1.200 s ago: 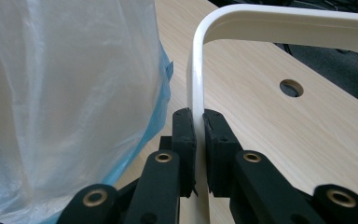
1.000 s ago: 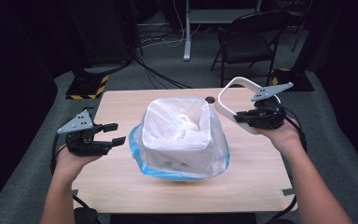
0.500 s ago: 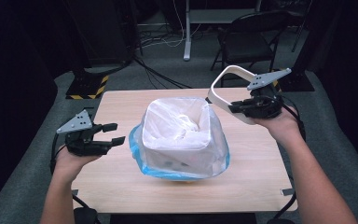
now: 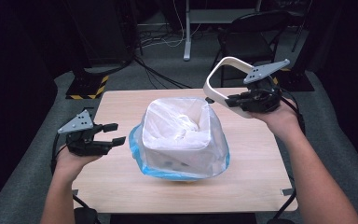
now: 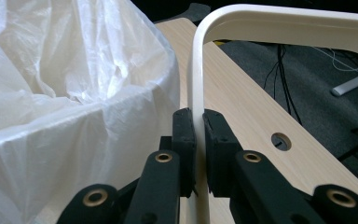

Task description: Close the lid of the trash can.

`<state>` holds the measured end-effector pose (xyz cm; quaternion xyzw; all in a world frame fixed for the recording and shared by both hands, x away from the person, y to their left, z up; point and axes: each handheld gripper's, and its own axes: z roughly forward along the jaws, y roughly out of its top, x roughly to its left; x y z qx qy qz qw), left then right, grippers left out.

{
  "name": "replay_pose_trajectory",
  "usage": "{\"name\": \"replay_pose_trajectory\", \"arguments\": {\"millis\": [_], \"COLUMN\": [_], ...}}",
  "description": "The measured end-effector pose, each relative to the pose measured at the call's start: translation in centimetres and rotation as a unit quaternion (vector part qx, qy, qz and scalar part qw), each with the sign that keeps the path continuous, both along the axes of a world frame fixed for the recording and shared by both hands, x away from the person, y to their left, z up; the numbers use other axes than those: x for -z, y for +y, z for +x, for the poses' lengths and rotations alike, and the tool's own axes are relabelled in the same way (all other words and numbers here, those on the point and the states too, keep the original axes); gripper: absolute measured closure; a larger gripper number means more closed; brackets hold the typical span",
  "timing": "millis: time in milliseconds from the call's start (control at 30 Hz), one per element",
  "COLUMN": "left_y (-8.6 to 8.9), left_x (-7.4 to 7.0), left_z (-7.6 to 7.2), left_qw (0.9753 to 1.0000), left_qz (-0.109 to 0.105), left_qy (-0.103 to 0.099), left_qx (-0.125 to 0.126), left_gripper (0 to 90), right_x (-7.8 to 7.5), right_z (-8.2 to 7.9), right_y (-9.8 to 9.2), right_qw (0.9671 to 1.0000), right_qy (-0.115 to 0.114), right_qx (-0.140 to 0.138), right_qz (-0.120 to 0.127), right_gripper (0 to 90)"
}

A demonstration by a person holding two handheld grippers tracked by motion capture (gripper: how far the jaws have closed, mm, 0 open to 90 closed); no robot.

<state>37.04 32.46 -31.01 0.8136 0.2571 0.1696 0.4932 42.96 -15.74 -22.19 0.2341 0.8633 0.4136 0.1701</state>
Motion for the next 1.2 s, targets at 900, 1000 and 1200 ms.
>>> {"name": "replay_pose_trajectory", "arguments": {"millis": [900, 1000, 1200], "left_y": [-0.5, -0.6, -0.7], "left_x": [0.0, 0.0, 0.0], "left_z": [-0.1, -0.1, -0.2], "left_qw": [1.0000, 0.9999, 0.9999], "left_qz": [0.004, 0.005, 0.005], "left_qy": [0.001, 0.000, 0.000], "left_qx": [0.008, 0.010, 0.012], "left_gripper": [39.6, 39.6, 39.6], "right_x": [-2.2, -2.3, -2.4], "right_z": [-4.4, -4.9, -6.1], "right_y": [5.1, 5.7, 7.1], "right_qw": [0.9933, 0.9918, 0.9876], "right_qy": [-0.026, -0.028, -0.029], "right_qx": [-0.111, -0.123, -0.153], "right_qz": [-0.018, -0.019, -0.022], "right_gripper": [83.8, 83.8, 83.7]}}
